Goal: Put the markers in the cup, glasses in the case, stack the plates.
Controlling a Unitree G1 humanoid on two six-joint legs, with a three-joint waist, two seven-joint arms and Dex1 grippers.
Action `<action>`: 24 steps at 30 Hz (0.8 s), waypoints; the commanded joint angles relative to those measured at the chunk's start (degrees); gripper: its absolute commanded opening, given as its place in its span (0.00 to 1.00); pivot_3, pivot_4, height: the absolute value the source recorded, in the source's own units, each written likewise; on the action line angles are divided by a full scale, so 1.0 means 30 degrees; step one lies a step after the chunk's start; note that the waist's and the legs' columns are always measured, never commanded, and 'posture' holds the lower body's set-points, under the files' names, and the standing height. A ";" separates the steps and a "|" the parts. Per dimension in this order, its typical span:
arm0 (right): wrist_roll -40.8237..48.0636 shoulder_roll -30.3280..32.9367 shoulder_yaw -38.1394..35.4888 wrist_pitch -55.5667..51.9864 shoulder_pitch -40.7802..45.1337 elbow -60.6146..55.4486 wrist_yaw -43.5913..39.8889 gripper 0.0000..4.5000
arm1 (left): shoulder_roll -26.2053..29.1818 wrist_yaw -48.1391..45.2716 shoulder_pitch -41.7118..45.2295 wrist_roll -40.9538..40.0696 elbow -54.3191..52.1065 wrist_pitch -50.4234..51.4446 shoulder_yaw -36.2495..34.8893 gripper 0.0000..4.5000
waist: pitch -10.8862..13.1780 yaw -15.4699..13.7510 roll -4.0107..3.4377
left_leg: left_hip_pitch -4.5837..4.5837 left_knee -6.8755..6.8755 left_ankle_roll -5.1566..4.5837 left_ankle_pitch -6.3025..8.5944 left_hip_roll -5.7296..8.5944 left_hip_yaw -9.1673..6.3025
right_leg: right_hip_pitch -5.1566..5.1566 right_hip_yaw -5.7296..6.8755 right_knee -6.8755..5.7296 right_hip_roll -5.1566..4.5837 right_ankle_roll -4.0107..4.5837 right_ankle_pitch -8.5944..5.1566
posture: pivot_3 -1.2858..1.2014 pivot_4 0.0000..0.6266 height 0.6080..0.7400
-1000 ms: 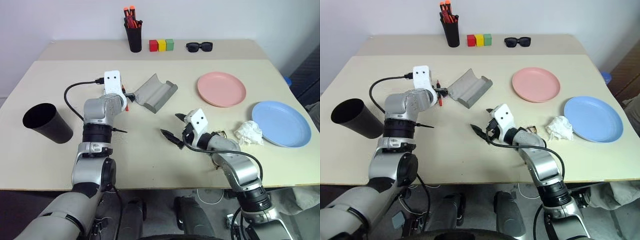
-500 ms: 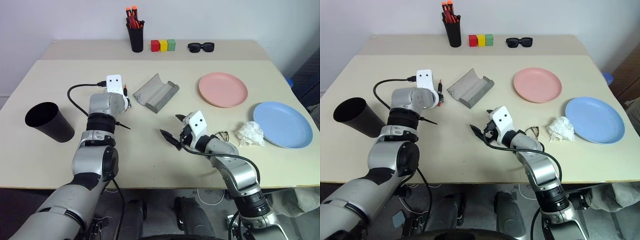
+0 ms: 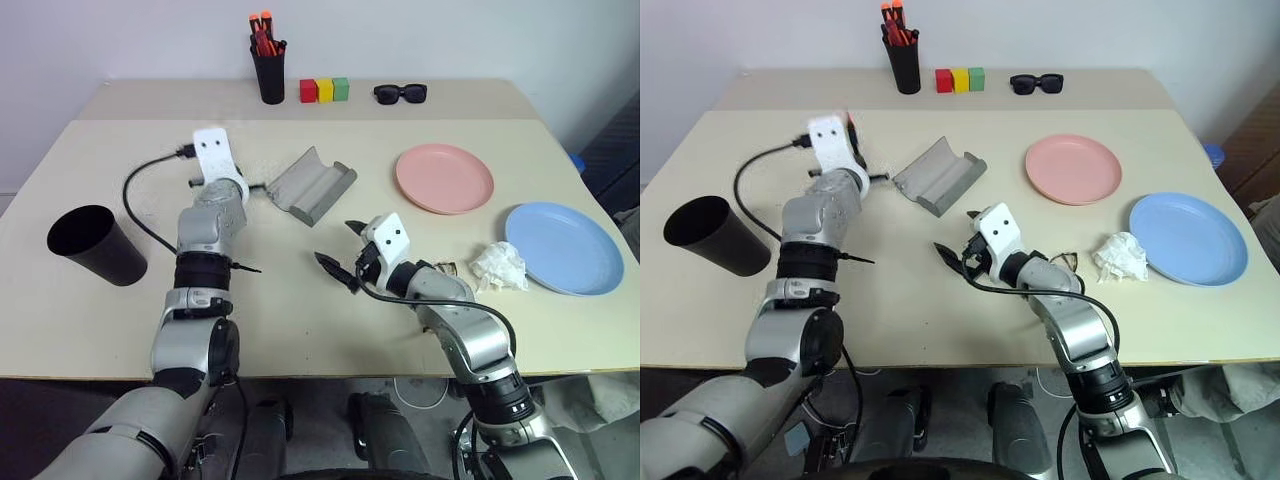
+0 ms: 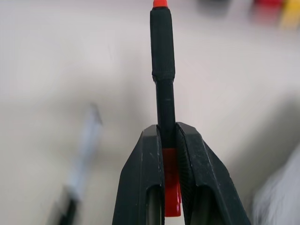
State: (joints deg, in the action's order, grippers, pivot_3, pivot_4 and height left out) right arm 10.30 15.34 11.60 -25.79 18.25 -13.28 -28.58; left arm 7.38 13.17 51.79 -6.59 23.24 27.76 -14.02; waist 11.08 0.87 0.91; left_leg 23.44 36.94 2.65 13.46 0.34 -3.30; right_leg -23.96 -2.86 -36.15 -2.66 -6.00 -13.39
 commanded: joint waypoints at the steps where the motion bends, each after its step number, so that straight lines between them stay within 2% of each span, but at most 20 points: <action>1: 0.0096 -0.0242 -0.0078 0.0373 0.0347 -0.0258 -0.0045 1.00 | 0.0182 -0.0970 -0.1223 -0.0211 -0.4111 -0.3693 -0.0012 0.01 | 0.0000 -0.0019 0.0000 | 0.0001 0.0000 0.0000 0.0000 0.0000 0.0002 | 0.0000 -0.0001 -0.0001 -0.0002 0.0000 0.0000 | 0.52 0.24 1.00; 6: 0.0469 -0.0651 -0.0228 0.0337 0.0645 -0.0186 -0.0160 1.00 | 0.1524 0.0117 -0.4582 0.2961 -0.9489 -0.6643 0.0443 0.01 | 0.0000 0.0007 -0.0001 | -0.0002 0.0002 0.0000 0.0000 -0.0002 0.0006 | 0.0000 -0.0004 -0.0005 0.0000 0.0004 0.0002 | 0.52 0.24 1.00; 12: 0.2852 -0.1857 -0.1085 0.0322 0.1569 -0.0382 -0.1256 1.00 | 0.2386 0.0926 -0.8718 0.4755 -1.4258 -0.6323 -0.0796 0.01 | -0.0002 0.0012 0.0001 | -0.0006 0.0018 -0.0003 0.0000 -0.0008 0.0004 | 0.0011 -0.0003 -0.0008 0.0008 0.0008 0.0004 | 0.52 0.24 1.00; 19: 0.5993 -0.1908 -0.0762 -0.0355 0.2345 -0.1030 -0.4452 1.00 | 0.1580 0.1279 -1.2106 0.4981 -1.7292 -0.4872 -0.2270 0.01 | -0.0008 -0.0007 0.0011 | -0.0022 0.0032 -0.0011 0.0004 -0.0013 -0.0010 | 0.0059 0.0013 0.0007 0.0006 0.0010 0.0002 | 0.52 0.24 1.00; 24: 0.7011 -0.1761 -0.0511 -0.1072 0.2390 -0.1151 -0.5324 1.00 | 0.1022 0.1554 -1.2989 0.5010 -1.7825 -0.4460 -0.2767 0.01 | -0.0012 -0.0020 0.0018 | -0.0031 0.0039 -0.0011 0.0003 -0.0019 -0.0026 | 0.0066 0.0027 0.0000 0.0018 0.0015 0.0002 | 0.52 0.24 1.00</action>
State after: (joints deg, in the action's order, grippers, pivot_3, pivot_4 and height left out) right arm 29.37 10.06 10.01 -28.54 24.67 -13.99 -43.53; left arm 10.42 17.48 13.16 7.61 -27.40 14.69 -21.44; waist 11.05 0.81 0.96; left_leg 23.34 37.06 2.62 13.47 0.28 -3.37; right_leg -23.76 -2.78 -36.15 -2.61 -5.95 -13.38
